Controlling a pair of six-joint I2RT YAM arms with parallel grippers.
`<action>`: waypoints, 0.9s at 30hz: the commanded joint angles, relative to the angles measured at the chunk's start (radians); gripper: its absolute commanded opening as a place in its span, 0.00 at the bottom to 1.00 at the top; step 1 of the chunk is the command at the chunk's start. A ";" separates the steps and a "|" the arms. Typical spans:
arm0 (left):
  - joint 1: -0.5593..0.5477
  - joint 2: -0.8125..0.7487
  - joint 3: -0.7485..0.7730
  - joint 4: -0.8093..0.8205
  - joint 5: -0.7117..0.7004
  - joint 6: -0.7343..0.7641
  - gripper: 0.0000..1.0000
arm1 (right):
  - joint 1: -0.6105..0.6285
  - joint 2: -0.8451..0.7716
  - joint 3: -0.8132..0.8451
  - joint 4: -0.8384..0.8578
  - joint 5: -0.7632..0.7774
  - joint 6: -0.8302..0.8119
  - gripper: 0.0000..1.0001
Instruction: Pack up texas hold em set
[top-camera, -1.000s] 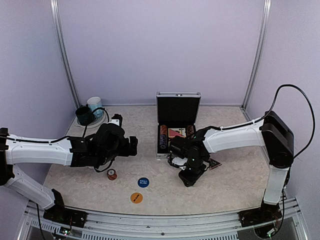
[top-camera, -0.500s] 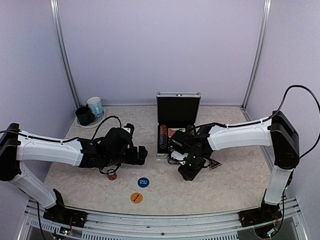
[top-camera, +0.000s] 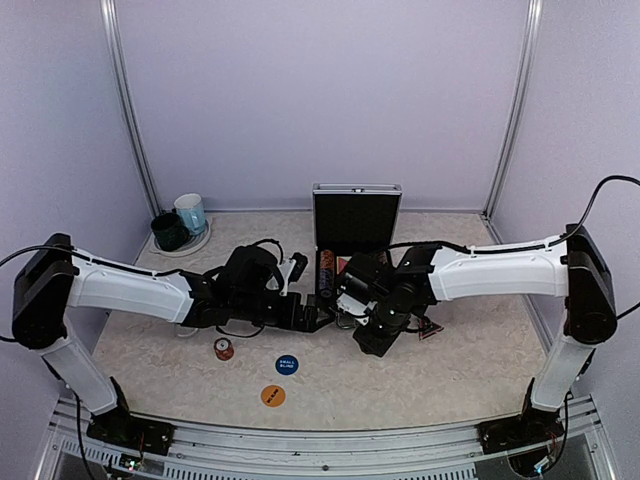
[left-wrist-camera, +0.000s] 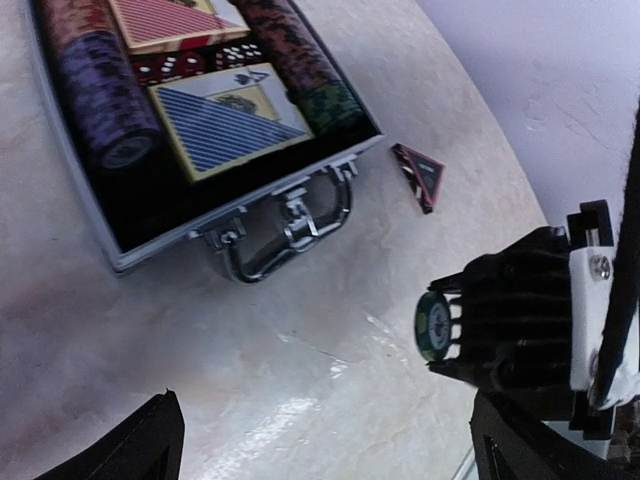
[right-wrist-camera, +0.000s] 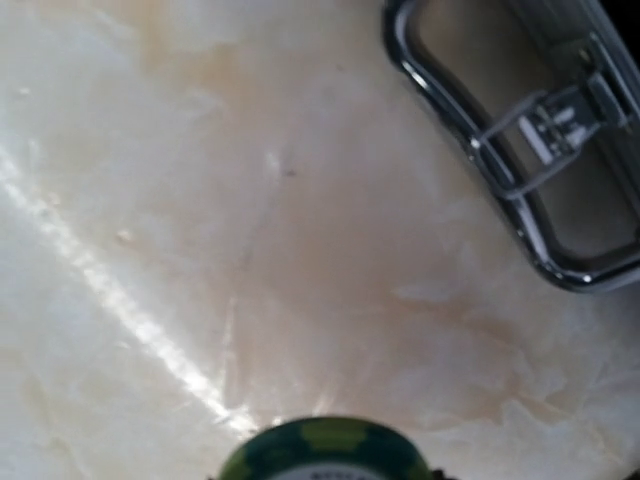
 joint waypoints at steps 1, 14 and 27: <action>0.017 0.060 0.034 0.136 0.230 -0.041 0.98 | 0.031 -0.050 0.024 0.022 0.034 -0.016 0.34; 0.031 0.212 0.045 0.358 0.456 -0.160 0.90 | 0.053 -0.063 0.032 0.032 0.051 -0.016 0.35; 0.037 0.327 0.066 0.504 0.537 -0.266 0.82 | 0.070 -0.067 0.050 0.028 0.055 -0.016 0.35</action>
